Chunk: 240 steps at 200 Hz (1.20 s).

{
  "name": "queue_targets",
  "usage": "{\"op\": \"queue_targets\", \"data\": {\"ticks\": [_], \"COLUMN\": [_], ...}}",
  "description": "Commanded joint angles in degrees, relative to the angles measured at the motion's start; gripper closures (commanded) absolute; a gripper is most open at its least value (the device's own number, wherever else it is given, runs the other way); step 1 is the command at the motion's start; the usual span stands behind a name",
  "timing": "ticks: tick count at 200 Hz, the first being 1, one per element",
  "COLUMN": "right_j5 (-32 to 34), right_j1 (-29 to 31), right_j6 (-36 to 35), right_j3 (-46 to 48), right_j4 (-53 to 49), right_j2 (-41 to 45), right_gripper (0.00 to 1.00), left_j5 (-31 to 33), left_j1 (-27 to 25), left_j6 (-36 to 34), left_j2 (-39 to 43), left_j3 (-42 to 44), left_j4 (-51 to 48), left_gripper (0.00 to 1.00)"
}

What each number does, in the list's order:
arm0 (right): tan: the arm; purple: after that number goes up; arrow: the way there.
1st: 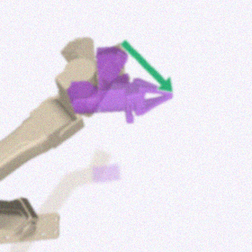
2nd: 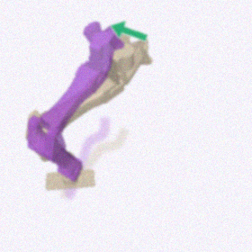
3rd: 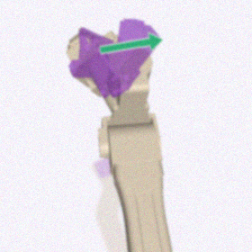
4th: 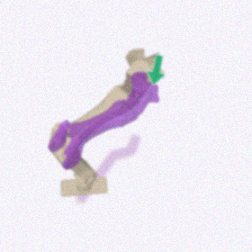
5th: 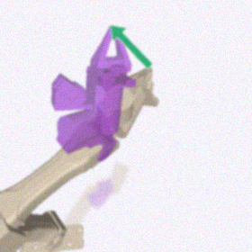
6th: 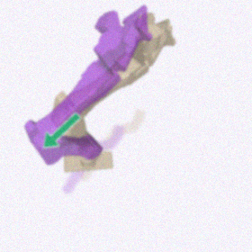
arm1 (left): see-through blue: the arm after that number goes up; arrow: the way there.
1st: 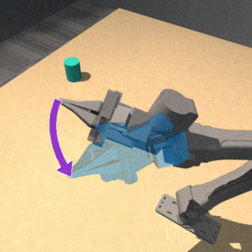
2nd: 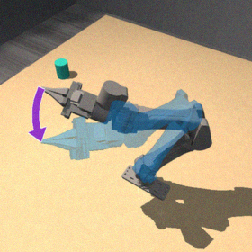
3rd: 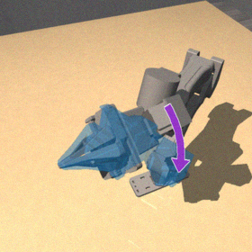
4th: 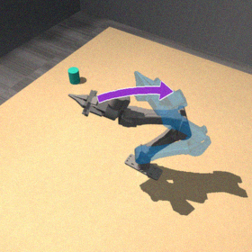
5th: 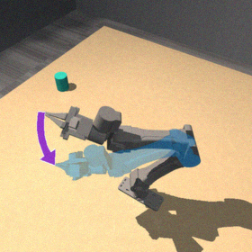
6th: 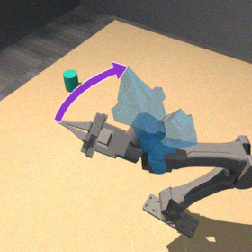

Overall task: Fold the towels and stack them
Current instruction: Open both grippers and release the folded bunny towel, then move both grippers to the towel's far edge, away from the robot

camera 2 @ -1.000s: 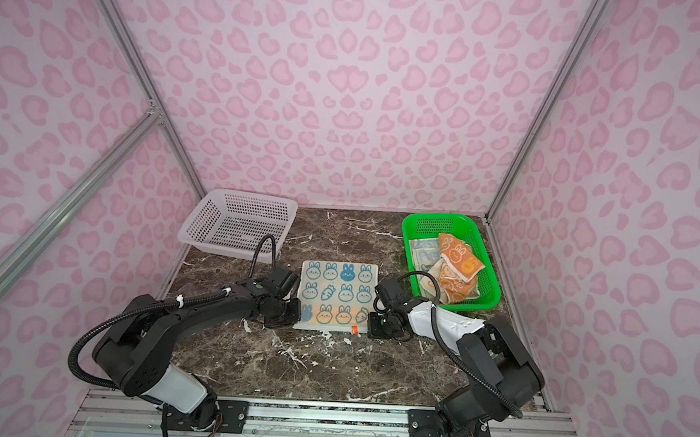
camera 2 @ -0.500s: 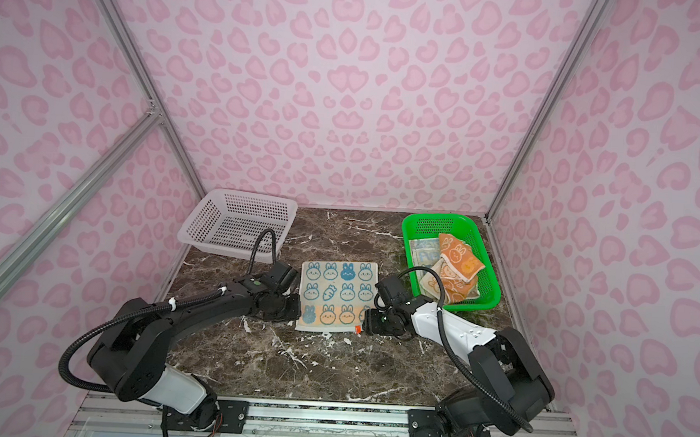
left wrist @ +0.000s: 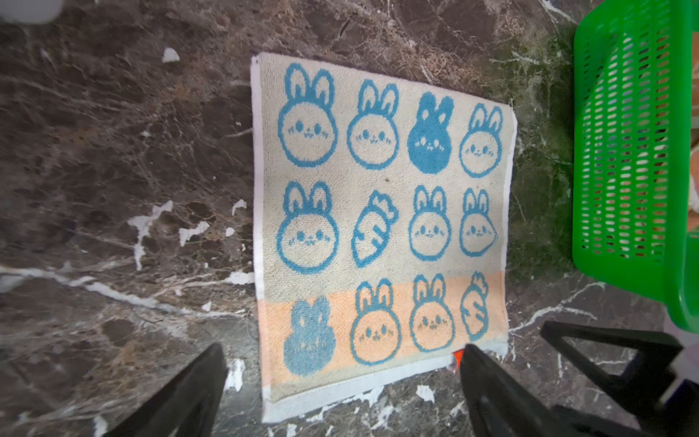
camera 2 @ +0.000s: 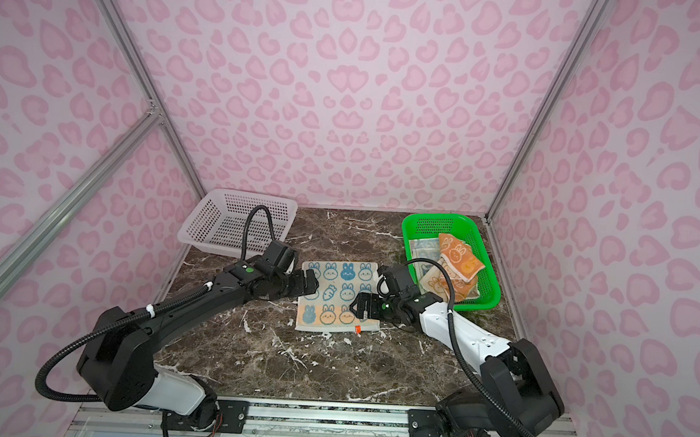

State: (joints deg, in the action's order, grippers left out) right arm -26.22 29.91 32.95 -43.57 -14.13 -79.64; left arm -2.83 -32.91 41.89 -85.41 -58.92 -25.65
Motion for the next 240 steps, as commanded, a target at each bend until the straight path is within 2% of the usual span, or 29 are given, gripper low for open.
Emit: {"op": "queue_targets", "data": {"ticks": [1, 13, 49, 77, 104, 126, 138, 158, 174, 193, 211, 240], "right_j5": [-3.9, -4.4, -4.1, -3.6, -1.5, -2.3, -3.5, -4.7, -5.2, -2.7, -3.4, -4.6], "right_j1": [-0.1, -0.2, -0.2, -0.2, -0.3, -3.0, -5.4, -8.7, -10.8, -10.9, -11.2, -11.3], "right_j6": [2.7, 2.8, 1.6, 0.1, -3.4, -4.6, -4.8, -3.8, -1.5, -0.1, 2.4, 4.7], "right_j3": [2.2, 3.5, 7.7, 9.4, 5.4, 0.6, -2.5, -7.9, -12.5, -19.8, -23.6, -28.2], "right_j4": [7.2, 8.5, 9.4, 6.6, -0.9, -3.5, -3.9, -2.6, -0.9, -1.9, 0.6, 4.4], "right_j2": [-1.9, -3.2, -5.0, -3.6, -0.5, 1.3, 0.4, -3.8, -8.8, -15.3, -20.7, -28.7], "right_gripper": [0.01, 0.01, 0.01, 0.01, 0.01, 0.01, 0.01, 0.01, 0.00, 0.01, 0.01, 0.01], "left_j5": [-1.5, -0.8, -4.0, -1.6, -0.5, 4.4, 5.6, 3.6, -3.0, -9.9, -11.8, -12.5], "left_j1": [-0.6, -0.8, -1.9, -3.7, -3.7, -3.5, -2.7, -0.1, 3.2, 5.6, 5.5, 6.6], "left_j6": [5.9, 6.0, 4.6, 3.3, 2.1, 1.4, 1.8, 4.1, 6.5, 9.2, 8.7, 10.0], "left_j2": [-2.7, -4.3, -6.7, -7.1, -5.1, -0.7, 0.4, -1.7, -6.5, -13.7, -20.0, -27.3], "left_j3": [1.1, 1.6, 4.7, 6.5, 7.4, 5.7, 3.9, -2.0, -7.3, -13.0, -20.8, -25.8], "left_j4": [4.5, 4.6, 8.4, 6.7, 7.3, 8.6, 9.7, 8.4, 8.3, 10.2, 8.4, 8.8], "left_gripper": [0.01, 0.01, 0.00, 0.00, 0.00, 0.02, 0.02, 0.02, 0.02, 0.02, 0.01, 0.00]}}
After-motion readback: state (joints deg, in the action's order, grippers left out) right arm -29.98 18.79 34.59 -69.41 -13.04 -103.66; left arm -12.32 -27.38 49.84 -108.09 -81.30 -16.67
